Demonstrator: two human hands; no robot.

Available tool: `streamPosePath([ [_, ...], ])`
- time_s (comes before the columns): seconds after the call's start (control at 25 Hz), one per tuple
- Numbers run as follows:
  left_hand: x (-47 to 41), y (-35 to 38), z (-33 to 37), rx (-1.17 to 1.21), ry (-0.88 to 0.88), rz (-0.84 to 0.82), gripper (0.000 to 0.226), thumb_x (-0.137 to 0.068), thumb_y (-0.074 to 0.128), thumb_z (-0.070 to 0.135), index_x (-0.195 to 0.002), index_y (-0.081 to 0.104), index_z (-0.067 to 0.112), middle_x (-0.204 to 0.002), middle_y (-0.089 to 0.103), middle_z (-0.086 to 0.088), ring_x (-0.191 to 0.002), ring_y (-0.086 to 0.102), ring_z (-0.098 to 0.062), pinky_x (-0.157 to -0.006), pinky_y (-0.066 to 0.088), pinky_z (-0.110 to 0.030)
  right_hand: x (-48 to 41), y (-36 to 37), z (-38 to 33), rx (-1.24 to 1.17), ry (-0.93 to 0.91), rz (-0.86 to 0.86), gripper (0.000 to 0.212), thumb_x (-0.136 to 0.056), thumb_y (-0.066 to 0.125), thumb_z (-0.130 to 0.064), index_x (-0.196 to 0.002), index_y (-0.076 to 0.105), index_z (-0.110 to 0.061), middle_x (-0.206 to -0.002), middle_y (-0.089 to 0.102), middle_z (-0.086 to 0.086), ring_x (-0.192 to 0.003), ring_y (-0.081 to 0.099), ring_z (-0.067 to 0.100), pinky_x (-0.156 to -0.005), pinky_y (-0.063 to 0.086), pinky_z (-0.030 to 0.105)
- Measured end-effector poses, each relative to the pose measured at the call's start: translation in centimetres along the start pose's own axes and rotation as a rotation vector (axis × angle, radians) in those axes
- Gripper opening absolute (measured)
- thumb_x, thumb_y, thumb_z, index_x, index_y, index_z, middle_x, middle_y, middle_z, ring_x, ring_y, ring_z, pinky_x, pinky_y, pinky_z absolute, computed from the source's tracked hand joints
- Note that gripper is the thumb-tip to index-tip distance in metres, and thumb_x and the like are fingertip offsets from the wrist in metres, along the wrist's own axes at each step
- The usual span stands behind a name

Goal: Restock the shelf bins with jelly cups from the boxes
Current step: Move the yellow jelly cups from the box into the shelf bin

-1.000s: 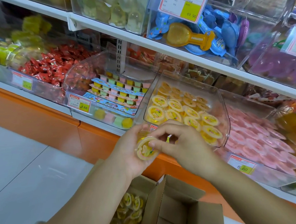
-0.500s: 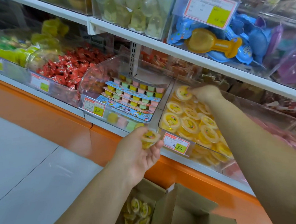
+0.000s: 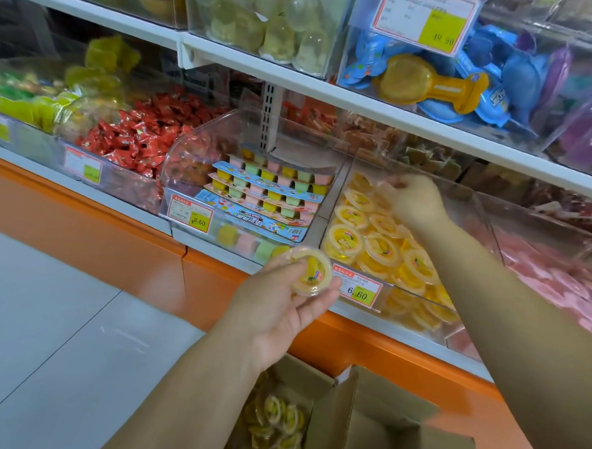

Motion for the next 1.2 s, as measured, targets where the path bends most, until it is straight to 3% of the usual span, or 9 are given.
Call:
streamPosePath([
  [0.12,-0.2,0.7,-0.1,-0.012,0.02,-0.073,0.03,-0.101,0.048,0.003,-0.131,0.055,0.006,-0.117,0.069,-0.025,-0.099,0.072,-0.035,-0.076,0.063,-0.041,4.9,-1.3,-2.4,-0.066,-0.143,-0.223,0.022,-0.089,0.063,-0.038,-0.081,0.073,-0.02,-0.087,0.073,-0.003,-0.071,0.058,0.006,-0.065,0.044,0.018],
  [0.2,-0.3,1.2,-0.2,-0.047,0.044,-0.11,0.032,-0.102,0.047,0.005,-0.133,0.054,0.008,-0.119,0.069,-0.022,-0.102,0.072,-0.034,-0.084,0.061,-0.042,8.8,-1.3,-3.8,-0.07,-0.172,-0.533,0.022,-0.086,0.066,-0.042,-0.086,0.076,-0.023,-0.086,0.074,-0.007,-0.076,0.063,0.003,-0.069,0.047,0.016],
  [0.28,-0.3,1.8,-0.4,-0.077,0.059,-0.155,0.036,-0.102,0.048,0.008,-0.137,0.053,0.012,-0.122,0.068,-0.019,-0.106,0.071,-0.032,-0.089,0.059,-0.042,10.1,-1.0,-3.7,-0.12,-0.176,-0.628,0.01,-0.085,0.07,-0.03,-0.089,0.076,-0.022,-0.086,0.074,-0.008,-0.076,0.065,-0.001,-0.069,0.048,0.012],
  [0.44,-0.2,1.9,-0.4,-0.104,0.053,-0.153,0.04,-0.101,0.053,0.024,-0.141,0.05,0.024,-0.129,0.064,-0.017,-0.103,0.072,-0.029,-0.081,0.062,-0.042,5.3,-2.2,-1.1,-0.363,-0.001,-0.243,0.012,-0.088,0.067,-0.014,-0.077,0.072,-0.019,-0.068,0.067,-0.001,-0.058,0.057,0.006,-0.056,0.044,0.018],
  [0.56,-0.3,0.6,0.0,-0.149,0.053,-0.056,0.035,-0.099,0.058,0.027,-0.134,0.057,0.021,-0.121,0.069,-0.012,-0.096,0.074,-0.026,-0.07,0.063,-0.038,-1.0,-3.9,3.3,-0.301,0.234,0.026,0.012,-0.084,0.068,-0.02,-0.085,0.07,-0.008,-0.073,0.063,0.005,-0.067,0.06,0.019,-0.068,0.052,0.034],
  [0.68,-0.3,-0.2,0.4,-0.177,0.047,-0.012,0.027,-0.099,0.057,0.024,-0.126,0.063,0.022,-0.116,0.072,-0.008,-0.094,0.075,-0.023,-0.068,0.061,-0.035,-3.3,-2.5,5.7,-0.104,0.35,-0.122,0.004,-0.088,0.064,-0.016,-0.087,0.062,-0.013,-0.071,0.053,0.001,-0.057,0.056,0.01,-0.061,0.052,0.017],
  [0.84,-0.3,-0.6,0.4,-0.203,0.036,0.034,0.025,-0.098,0.059,0.023,-0.122,0.065,0.02,-0.111,0.074,-0.007,-0.093,0.075,-0.023,-0.066,0.061,-0.034,-3.6,-0.2,6.1,0.029,0.347,-0.174,0.03,-0.089,0.066,-0.015,-0.062,0.056,-0.008,-0.068,0.058,0.009,-0.063,0.054,0.021,-0.066,0.049,0.034],
  [1.0,-0.3,-0.6,0.3,-0.222,0.024,0.066,0.023,-0.097,0.061,0.022,-0.119,0.066,0.019,-0.11,0.075,-0.008,-0.091,0.075,-0.023,-0.065,0.061,-0.033,-3.2,0.1,5.9,-0.004,0.329,-0.215,0.021,-0.09,0.065,-0.015,-0.071,0.063,-0.005,-0.088,0.067,0.016,-0.067,0.058,0.022,-0.066,0.049,0.033],
  [1.2,-0.3,-0.6,0.0,-0.232,0.005,0.1,0.022,-0.096,0.062,0.021,-0.118,0.065,0.017,-0.109,0.074,-0.009,-0.089,0.076,-0.023,-0.064,0.061,-0.033,-2.6,-0.6,6.0,0.096,0.239,-0.194,0.023,-0.09,0.063,-0.022,-0.077,0.069,-0.004,-0.09,0.071,0.018,-0.076,0.064,0.028,-0.066,0.049,0.034],
])
Point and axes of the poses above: each hand's wrist, its own x-axis away from the middle knuckle, its own y-axis out of the palm, z = x × y, the point moved 4 cm from there along -x, towards the middle knuckle
